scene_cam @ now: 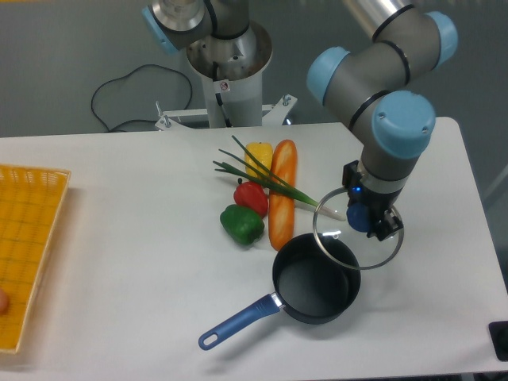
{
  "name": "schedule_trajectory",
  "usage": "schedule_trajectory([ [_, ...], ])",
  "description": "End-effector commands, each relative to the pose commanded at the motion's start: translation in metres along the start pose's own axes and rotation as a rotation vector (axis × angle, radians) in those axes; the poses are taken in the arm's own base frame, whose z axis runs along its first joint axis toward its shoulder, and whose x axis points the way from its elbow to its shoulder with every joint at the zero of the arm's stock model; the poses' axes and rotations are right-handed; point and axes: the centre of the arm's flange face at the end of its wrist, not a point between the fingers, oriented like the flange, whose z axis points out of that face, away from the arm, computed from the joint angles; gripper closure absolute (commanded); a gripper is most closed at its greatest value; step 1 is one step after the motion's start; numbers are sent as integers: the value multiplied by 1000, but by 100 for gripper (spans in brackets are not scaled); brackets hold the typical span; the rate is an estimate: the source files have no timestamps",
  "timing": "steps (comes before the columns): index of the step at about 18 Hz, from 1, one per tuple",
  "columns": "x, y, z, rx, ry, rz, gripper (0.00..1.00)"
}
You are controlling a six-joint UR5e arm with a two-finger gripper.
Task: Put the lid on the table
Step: 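Lift the glass lid off the black saucepan and carry it away, then lower the held glass lid onto the table beside the saucepan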
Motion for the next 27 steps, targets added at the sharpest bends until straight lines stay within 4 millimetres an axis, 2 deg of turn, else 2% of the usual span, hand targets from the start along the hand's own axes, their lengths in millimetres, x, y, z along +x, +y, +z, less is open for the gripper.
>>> schedule_trajectory([
  [7, 15, 62, 16, 6, 23, 69, 58],
  [18, 32, 127, 58, 1, 2, 124, 58],
  [21, 34, 139, 66, -2, -3, 137, 58],
  [27, 32, 141, 76, 1, 4, 137, 58],
])
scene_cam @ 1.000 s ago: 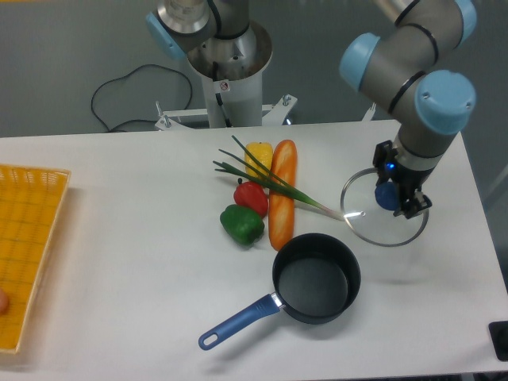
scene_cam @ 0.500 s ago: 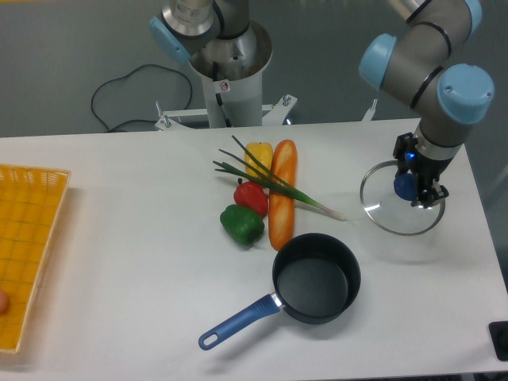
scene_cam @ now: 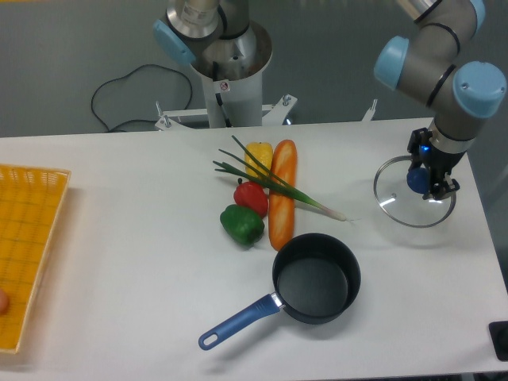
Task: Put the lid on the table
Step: 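Lower the held glass lid onto the table beside the saucepan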
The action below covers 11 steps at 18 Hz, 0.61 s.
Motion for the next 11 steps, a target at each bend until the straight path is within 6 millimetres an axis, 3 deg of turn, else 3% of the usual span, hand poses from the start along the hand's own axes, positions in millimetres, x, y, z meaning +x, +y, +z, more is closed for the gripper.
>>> schedule_trajectory([
  [4, 1, -1, 18, -9, -13, 1, 58],
  [11, 1, 5, 29, -2, -3, -8, 58],
])
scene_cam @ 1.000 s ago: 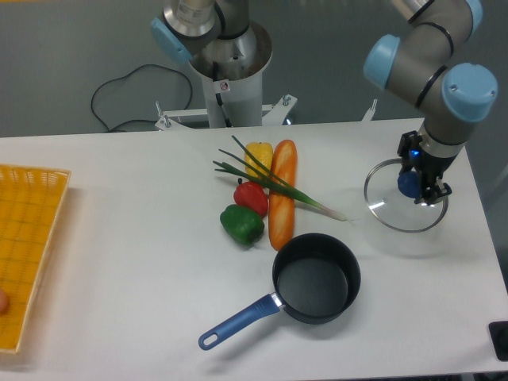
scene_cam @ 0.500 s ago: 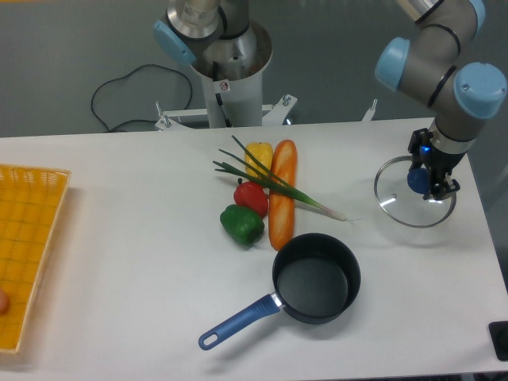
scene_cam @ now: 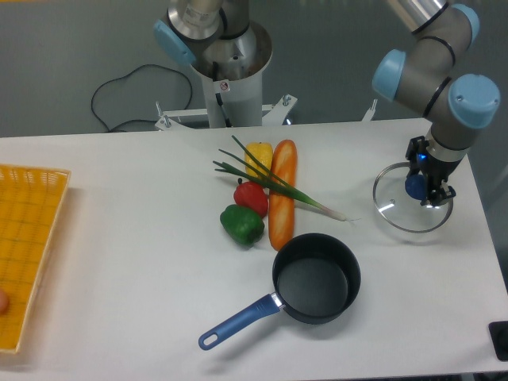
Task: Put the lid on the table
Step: 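Lower the held glass lid onto the table beside the saucepan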
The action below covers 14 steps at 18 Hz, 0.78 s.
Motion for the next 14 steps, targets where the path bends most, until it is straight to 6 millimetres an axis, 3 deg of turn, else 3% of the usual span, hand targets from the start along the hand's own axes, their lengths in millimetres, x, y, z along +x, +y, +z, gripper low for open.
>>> schedule_trajectory([
  [14, -5, 3, 12, -5, -10, -2, 58],
])
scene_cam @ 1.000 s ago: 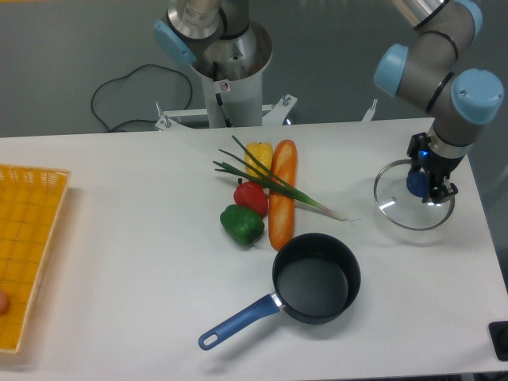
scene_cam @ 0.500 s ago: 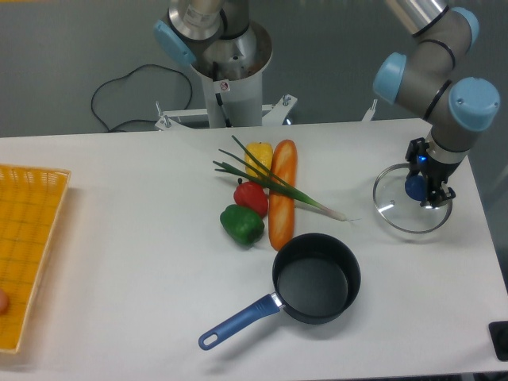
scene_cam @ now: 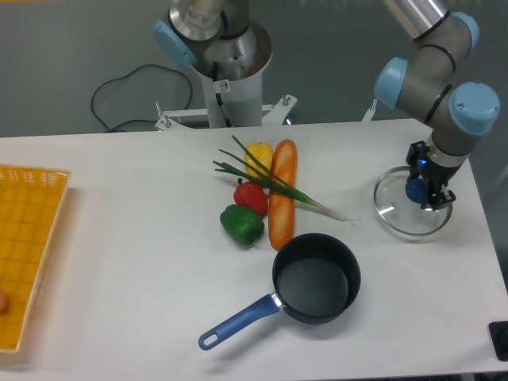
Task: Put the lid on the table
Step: 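Lower the held glass lid onto the table beside the saucepan, then hold the lid flat on the table and open the gripper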
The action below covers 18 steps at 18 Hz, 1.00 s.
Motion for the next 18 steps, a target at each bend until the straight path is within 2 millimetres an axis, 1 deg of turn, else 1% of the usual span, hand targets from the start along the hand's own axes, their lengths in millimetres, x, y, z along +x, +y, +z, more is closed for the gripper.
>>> schedule_trajectory([
  [18, -2, -2, 10, -3, -4, -2, 58],
])
